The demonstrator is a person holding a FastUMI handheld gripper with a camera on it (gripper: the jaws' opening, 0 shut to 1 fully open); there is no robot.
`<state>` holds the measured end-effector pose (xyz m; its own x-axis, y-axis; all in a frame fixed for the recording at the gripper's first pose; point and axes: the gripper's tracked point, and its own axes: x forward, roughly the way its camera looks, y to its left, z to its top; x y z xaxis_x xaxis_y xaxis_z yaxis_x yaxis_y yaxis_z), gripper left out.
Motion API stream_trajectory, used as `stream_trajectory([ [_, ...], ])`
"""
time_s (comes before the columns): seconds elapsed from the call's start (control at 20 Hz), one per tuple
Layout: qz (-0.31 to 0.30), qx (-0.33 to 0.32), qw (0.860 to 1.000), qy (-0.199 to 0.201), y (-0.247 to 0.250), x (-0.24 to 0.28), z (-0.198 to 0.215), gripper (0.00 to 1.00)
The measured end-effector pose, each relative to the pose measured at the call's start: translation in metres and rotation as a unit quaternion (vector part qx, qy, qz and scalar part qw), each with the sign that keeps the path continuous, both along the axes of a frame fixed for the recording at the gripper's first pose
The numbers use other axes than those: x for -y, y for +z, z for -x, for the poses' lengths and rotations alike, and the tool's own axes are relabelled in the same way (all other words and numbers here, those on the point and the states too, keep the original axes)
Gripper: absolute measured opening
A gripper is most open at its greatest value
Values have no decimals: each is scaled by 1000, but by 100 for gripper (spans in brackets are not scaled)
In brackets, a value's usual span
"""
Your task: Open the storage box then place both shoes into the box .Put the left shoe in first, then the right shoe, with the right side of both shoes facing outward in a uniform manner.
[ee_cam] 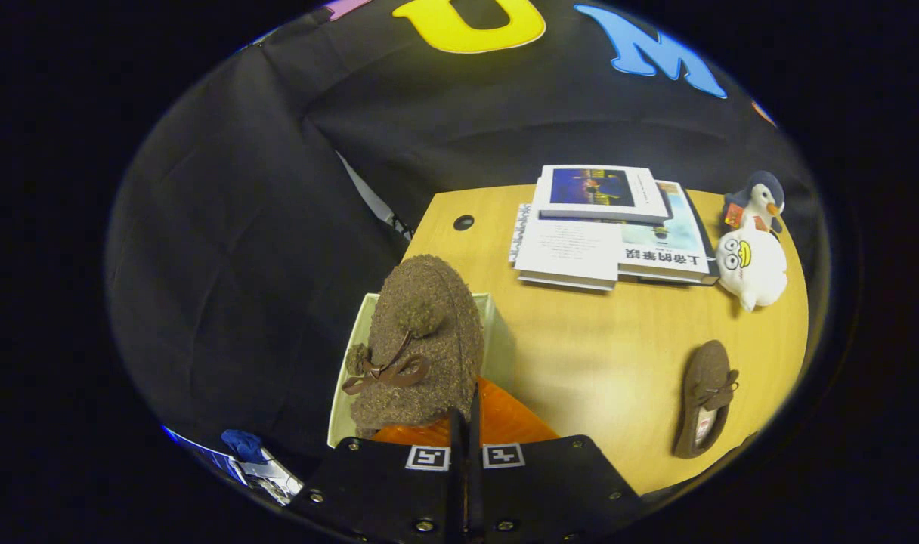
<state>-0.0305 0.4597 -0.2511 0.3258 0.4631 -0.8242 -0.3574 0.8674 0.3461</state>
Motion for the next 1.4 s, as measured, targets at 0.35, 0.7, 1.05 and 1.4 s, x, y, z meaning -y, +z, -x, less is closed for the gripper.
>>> stream_trajectory([
  [0.35, 36, -48, 998, 34, -52, -61, 21, 2],
  [0.7, 76, -68, 994, 27, -96, -85, 24, 2],
  [1.05, 28, -124, 991, 29, -96, -105, 45, 54],
  [1.4, 7, -88, 995, 56, -53, -72, 36, 99],
])
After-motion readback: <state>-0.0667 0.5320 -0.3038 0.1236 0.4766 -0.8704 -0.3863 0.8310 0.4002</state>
